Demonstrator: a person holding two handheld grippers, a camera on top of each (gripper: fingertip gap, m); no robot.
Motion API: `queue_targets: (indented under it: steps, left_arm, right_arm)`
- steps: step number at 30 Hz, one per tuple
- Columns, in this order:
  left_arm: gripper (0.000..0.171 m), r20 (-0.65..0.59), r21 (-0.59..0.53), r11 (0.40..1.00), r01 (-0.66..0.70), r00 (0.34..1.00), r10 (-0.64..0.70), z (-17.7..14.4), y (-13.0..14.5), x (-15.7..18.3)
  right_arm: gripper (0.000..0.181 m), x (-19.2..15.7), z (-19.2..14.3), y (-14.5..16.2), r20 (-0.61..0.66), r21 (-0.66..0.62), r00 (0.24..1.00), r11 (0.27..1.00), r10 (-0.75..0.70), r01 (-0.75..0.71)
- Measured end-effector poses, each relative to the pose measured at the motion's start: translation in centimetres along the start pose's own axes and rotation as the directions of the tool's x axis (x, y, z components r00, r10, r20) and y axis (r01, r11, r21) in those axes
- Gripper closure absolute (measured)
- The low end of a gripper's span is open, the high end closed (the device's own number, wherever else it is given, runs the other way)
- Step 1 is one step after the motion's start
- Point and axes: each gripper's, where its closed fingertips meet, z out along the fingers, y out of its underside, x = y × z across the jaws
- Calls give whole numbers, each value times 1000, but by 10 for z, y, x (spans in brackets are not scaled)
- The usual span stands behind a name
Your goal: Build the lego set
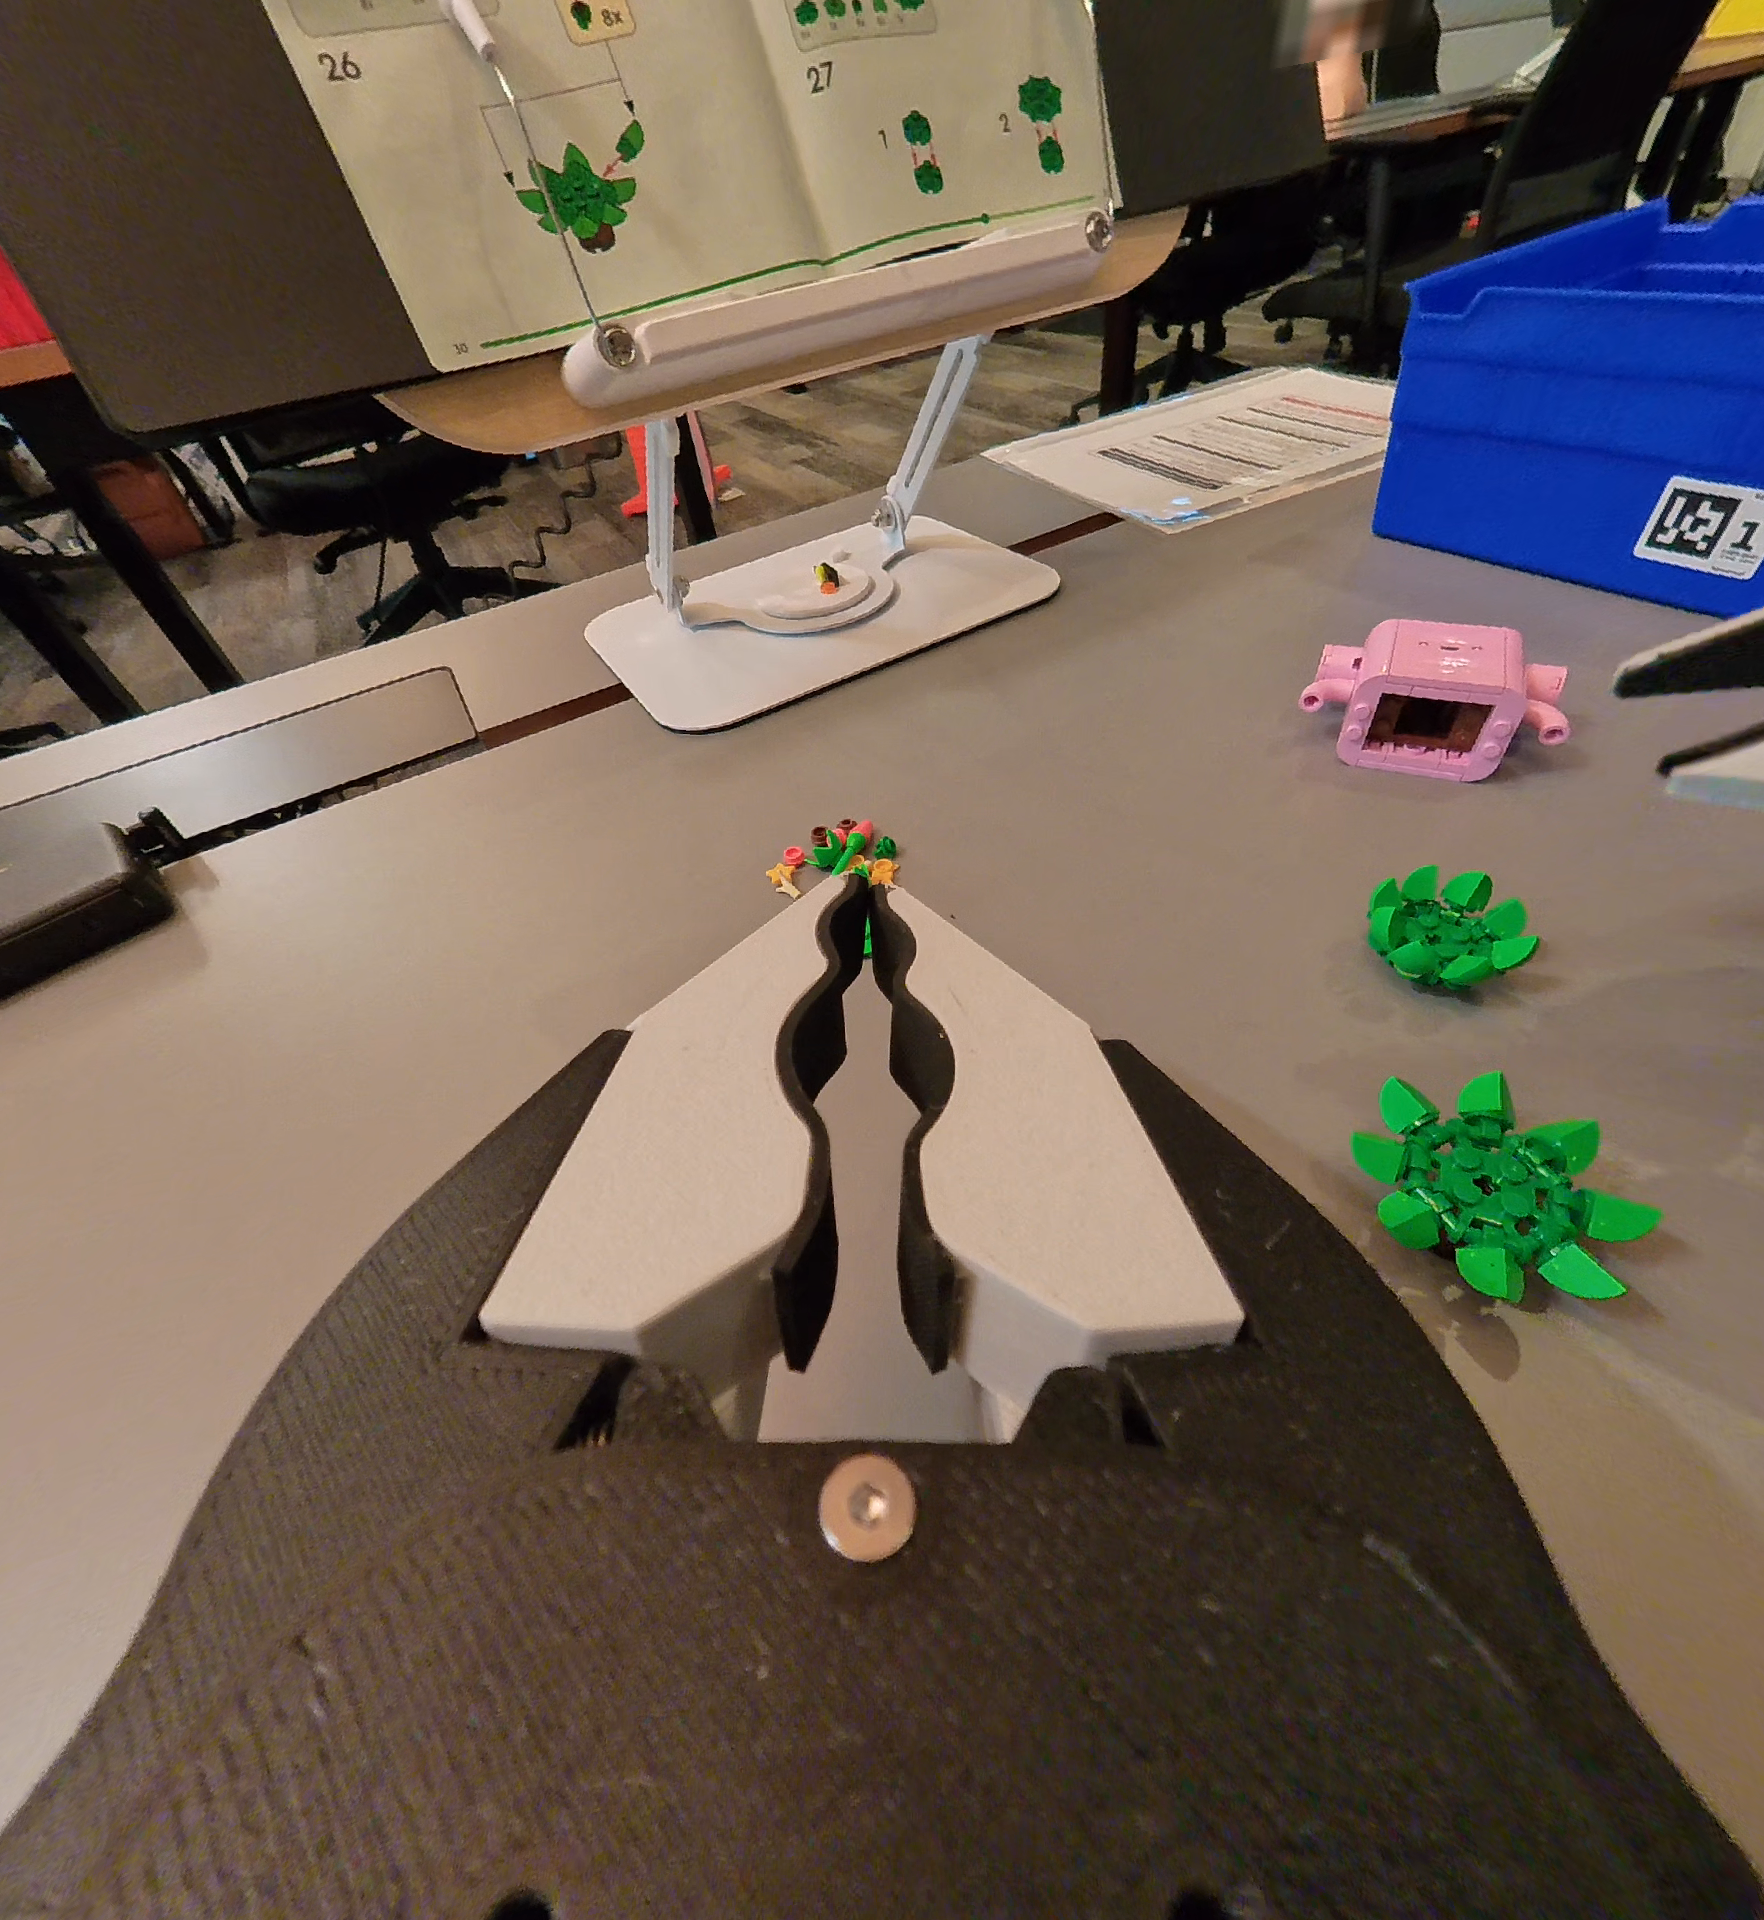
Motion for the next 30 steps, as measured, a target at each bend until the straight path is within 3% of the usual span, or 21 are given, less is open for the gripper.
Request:
queue_targets:
  steps: [8,11,16,19,23,30]
  left_arm:
    - [171,-1,-3,1000,-15,1000,15,0,0,2]
    - [171,-3,-4,1000,-25,1000,25,0,1,3]
    - [171,-9,0,1000,-22,1000,22,0,0,3]
    - [171,-17,-1,1000,-9,1000,8,0,0,3]
    - [171,-26,3,1000,17,1000,-17,0,0,1]
    - [171,-32,5,999,34,999,-34,-1,0,0]
  right_arm:
    - [156,22,-11,-7,14,76,971,968,239,-240]
    - [155,32,-13,1,-7,32,949,949,315,-315]
    - [125,16,-1,34,16,-220,973,950,232,-223]
    - [116,10,6,58,-6,-373,993,921,115,-109]
    - [117,8,9,68,-24,-436,999,899,23,-31]
    - [128,17,11,73,-44,-457,994,883,102,-110]
